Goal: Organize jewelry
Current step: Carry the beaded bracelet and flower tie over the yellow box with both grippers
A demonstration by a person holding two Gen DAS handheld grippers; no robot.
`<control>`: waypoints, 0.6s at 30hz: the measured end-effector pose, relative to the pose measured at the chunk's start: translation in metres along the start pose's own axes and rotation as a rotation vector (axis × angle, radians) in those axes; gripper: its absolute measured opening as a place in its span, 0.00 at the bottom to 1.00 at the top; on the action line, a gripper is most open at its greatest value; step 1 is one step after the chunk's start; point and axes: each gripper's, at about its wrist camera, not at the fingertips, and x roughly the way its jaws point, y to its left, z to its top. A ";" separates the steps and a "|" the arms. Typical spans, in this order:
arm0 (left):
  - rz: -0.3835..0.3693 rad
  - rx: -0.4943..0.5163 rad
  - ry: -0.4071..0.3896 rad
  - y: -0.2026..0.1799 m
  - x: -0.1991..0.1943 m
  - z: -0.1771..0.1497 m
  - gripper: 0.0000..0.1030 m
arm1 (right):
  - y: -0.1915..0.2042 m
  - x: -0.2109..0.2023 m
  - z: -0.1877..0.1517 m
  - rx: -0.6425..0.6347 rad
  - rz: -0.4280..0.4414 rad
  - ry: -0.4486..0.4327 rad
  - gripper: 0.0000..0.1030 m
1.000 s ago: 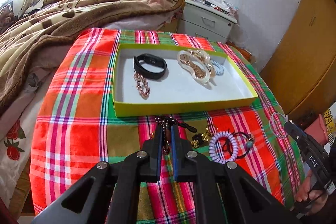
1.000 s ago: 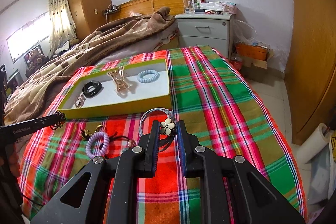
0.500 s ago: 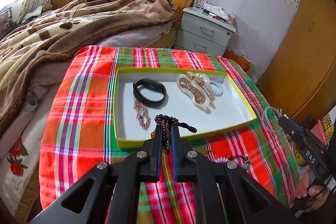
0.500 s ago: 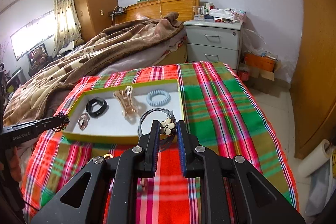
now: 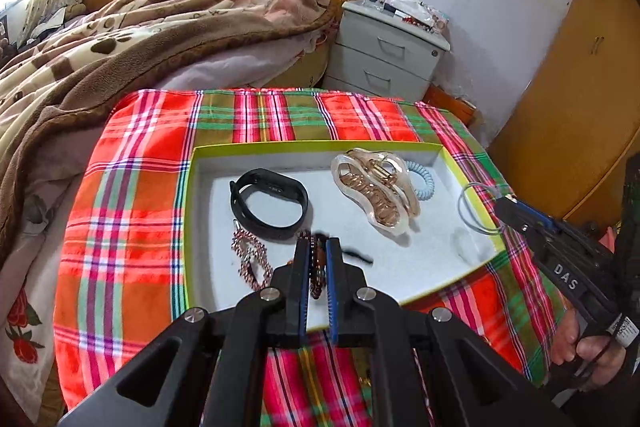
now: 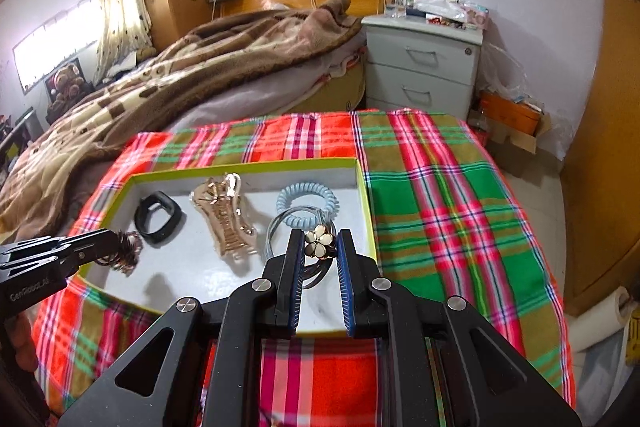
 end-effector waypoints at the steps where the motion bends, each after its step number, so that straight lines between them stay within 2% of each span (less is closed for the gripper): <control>1: 0.001 -0.002 0.007 0.000 0.004 0.000 0.08 | 0.000 0.003 0.002 -0.001 -0.001 0.003 0.16; 8: -0.005 -0.005 0.050 0.002 0.027 0.001 0.08 | 0.002 0.023 0.003 -0.018 -0.013 0.041 0.16; 18: -0.004 0.008 0.052 0.000 0.036 0.005 0.08 | 0.005 0.041 0.001 -0.051 -0.036 0.090 0.16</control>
